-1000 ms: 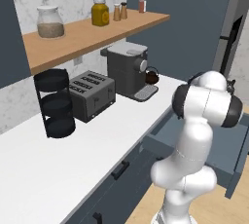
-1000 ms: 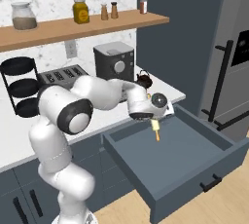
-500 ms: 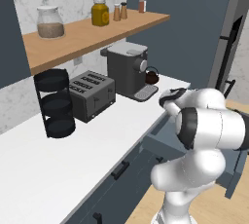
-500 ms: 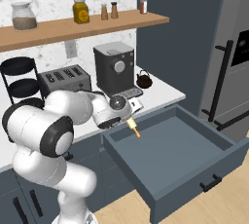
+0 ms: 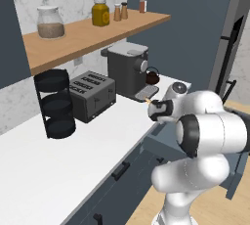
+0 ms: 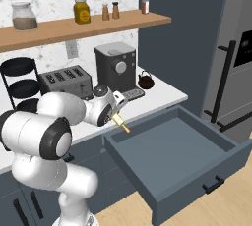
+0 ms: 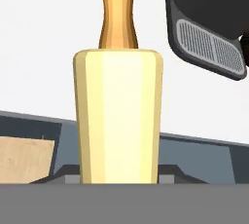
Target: Pick the rolling pin from the drawer and place it on the counter.
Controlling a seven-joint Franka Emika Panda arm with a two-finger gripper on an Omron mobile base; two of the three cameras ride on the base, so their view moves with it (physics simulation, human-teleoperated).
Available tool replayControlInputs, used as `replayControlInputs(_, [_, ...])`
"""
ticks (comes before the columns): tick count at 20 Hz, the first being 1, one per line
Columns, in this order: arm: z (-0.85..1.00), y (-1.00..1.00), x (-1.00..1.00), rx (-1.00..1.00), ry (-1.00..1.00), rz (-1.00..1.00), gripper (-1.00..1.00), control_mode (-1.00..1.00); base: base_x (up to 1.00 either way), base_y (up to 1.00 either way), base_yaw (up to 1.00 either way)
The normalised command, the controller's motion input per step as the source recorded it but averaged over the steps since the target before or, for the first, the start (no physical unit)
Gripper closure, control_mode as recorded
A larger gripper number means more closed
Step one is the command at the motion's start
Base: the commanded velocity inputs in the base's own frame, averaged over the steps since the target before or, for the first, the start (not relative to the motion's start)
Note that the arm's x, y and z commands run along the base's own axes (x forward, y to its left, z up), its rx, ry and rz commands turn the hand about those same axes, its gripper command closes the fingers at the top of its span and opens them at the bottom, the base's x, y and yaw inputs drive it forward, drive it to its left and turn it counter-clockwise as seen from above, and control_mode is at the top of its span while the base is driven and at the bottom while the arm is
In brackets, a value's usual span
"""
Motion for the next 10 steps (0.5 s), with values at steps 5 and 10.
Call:
replayControlInputs(5, [-0.04,0.37,0.41,-0.01,0.16,0.11,1.0,-1.0,0.0,0.0,0.0])
replayControlInputs(10, [-0.58,0.15,0.19,0.0,0.09,0.21,1.0,-1.0,0.0,0.0,0.0])
